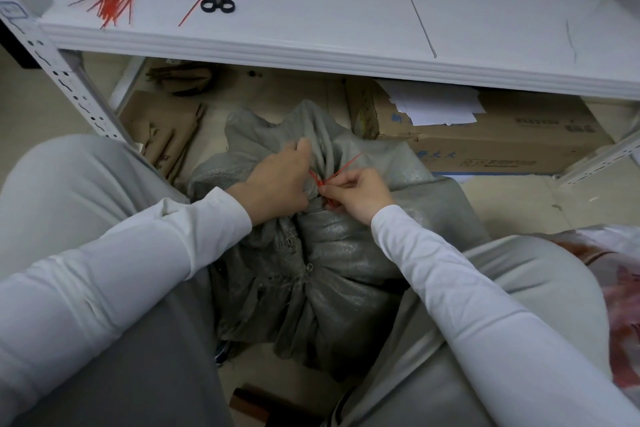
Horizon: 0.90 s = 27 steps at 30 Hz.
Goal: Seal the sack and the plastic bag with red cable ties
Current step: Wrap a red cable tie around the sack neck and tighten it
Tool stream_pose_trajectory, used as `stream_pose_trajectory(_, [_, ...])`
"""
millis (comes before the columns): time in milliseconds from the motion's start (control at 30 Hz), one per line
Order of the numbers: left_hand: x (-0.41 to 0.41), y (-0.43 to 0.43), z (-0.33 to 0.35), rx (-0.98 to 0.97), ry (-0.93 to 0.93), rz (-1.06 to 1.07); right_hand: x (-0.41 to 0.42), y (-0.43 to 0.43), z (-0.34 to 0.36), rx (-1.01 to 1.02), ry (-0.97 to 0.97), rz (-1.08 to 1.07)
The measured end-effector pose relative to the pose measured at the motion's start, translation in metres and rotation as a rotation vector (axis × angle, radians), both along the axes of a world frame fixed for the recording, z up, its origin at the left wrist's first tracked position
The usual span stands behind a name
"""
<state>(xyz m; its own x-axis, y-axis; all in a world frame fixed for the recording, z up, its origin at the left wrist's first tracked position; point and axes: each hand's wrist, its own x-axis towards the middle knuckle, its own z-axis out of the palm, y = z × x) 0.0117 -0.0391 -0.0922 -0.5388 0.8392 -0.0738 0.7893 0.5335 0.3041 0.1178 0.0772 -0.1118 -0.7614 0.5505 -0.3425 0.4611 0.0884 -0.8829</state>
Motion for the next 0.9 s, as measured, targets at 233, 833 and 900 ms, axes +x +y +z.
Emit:
stream_pose_trajectory(233, [-0.006, -0.010, 0.004, 0.002, 0.050, -0.010, -0.012, -0.003, 0.001, 0.004, -0.057, -0.015])
stream_pose_trajectory(833, [-0.025, -0.023, 0.026, 0.328, 0.209, -0.139, -0.009, 0.003, 0.003, 0.087, 0.311, 0.117])
stream_pose_trajectory(900, [-0.029, -0.022, 0.033, 0.385, 0.276, -0.289, -0.008, 0.001, 0.007, 0.042, 0.357, 0.166])
